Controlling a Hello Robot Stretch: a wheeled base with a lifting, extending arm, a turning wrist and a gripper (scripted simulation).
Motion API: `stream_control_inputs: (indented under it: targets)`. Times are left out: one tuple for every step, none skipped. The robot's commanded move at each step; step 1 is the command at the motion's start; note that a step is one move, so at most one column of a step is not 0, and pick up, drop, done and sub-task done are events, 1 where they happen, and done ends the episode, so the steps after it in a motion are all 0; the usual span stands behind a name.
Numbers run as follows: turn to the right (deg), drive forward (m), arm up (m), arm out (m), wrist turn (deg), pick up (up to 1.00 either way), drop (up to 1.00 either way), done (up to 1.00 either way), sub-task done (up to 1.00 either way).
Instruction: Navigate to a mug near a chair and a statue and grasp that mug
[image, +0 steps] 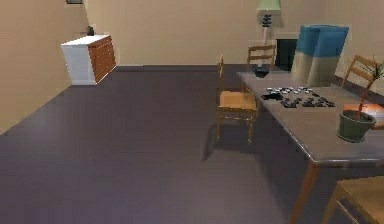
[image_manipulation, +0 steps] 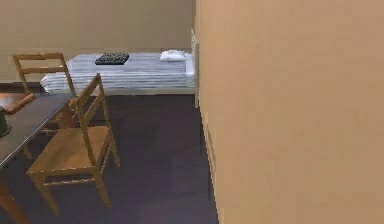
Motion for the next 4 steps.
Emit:
stream_control_inputs:
  targets:
    - [0.0,0.05,0.0,0.0,0.0,0.0,0.0,0.0,0.0]
    - [-45.0,0.0,0.0,0.0,0.0,0.0,0.0,0.0,0.0]
    - [-42.0,0.0,0.0,0.0,0.0,0.0,0.0,0.0,0.0]
    - [0.0,1.0,0.0,0.0,0.0,0.0,0.0,0.0,0.0]
